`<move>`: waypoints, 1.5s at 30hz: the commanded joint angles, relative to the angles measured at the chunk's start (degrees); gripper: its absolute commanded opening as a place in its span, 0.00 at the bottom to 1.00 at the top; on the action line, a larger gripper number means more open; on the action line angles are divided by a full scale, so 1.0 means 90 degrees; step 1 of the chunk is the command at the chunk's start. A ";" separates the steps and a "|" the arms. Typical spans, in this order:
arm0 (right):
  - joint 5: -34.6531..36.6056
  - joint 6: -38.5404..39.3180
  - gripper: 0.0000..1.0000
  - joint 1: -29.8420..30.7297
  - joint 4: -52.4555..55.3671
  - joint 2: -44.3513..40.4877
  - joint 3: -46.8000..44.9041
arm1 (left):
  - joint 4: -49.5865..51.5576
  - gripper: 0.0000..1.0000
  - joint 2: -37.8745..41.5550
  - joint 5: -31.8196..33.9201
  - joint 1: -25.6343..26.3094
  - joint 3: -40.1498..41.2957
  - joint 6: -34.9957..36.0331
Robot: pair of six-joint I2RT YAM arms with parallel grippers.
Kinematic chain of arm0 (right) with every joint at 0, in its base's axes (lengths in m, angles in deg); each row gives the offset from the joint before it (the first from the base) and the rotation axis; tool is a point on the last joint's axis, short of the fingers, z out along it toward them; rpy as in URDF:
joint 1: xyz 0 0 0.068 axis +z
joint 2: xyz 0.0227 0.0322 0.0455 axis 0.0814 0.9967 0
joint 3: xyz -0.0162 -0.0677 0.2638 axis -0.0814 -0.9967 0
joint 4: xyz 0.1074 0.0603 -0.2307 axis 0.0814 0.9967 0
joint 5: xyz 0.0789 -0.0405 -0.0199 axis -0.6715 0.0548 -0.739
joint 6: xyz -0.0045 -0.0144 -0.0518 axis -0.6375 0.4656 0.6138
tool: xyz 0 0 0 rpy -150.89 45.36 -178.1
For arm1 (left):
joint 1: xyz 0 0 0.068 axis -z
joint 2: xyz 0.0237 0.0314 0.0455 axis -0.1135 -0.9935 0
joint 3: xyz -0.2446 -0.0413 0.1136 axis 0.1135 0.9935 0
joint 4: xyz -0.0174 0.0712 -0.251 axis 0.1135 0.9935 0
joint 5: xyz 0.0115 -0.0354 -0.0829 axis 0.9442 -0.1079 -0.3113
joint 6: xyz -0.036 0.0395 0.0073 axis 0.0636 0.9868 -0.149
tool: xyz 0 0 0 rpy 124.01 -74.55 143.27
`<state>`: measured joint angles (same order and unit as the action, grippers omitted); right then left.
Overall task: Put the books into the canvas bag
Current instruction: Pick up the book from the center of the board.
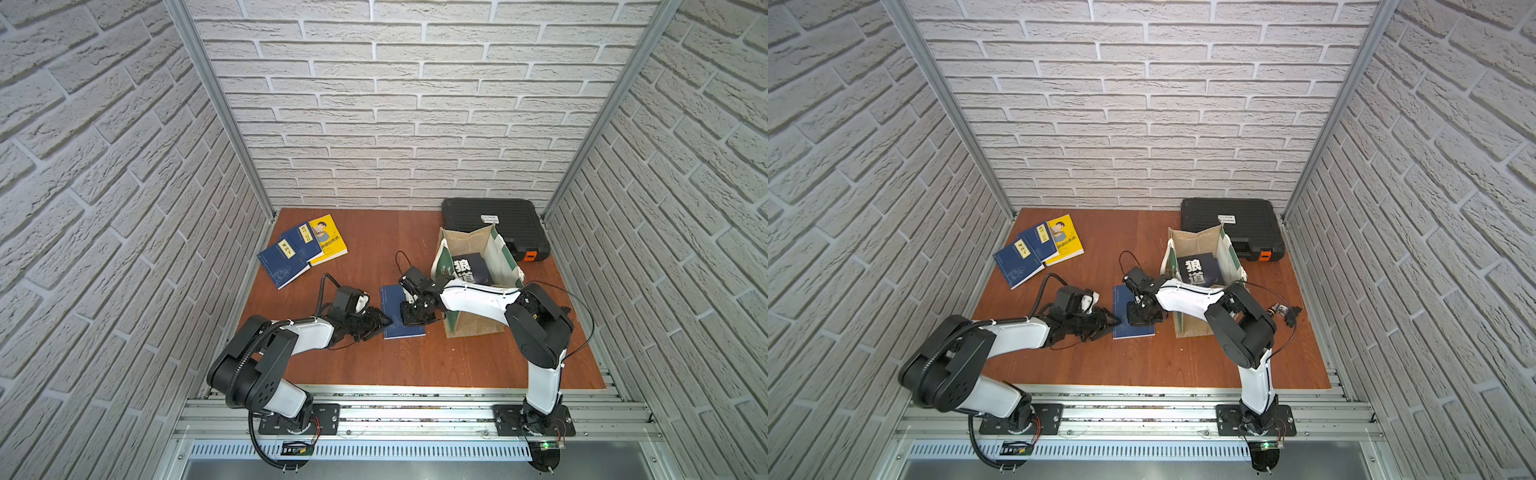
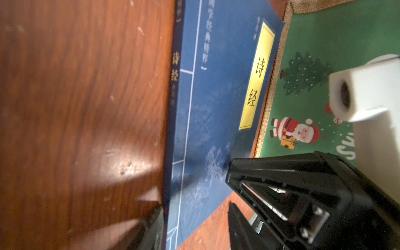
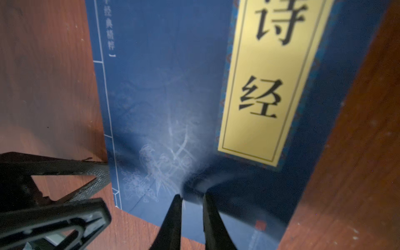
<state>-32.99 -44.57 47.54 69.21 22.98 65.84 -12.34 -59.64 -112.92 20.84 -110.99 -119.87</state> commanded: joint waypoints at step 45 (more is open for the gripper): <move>-0.0234 0.0395 0.09 -0.0495 -0.0073 0.0028 -0.0810 | -0.1993 0.34 0.0556 -0.0103 0.0360 0.0630 -0.1021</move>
<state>-30.37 -40.81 41.73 69.04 20.12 61.17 -33.01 -58.85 -112.29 23.24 -102.34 -132.31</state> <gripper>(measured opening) 0.094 0.345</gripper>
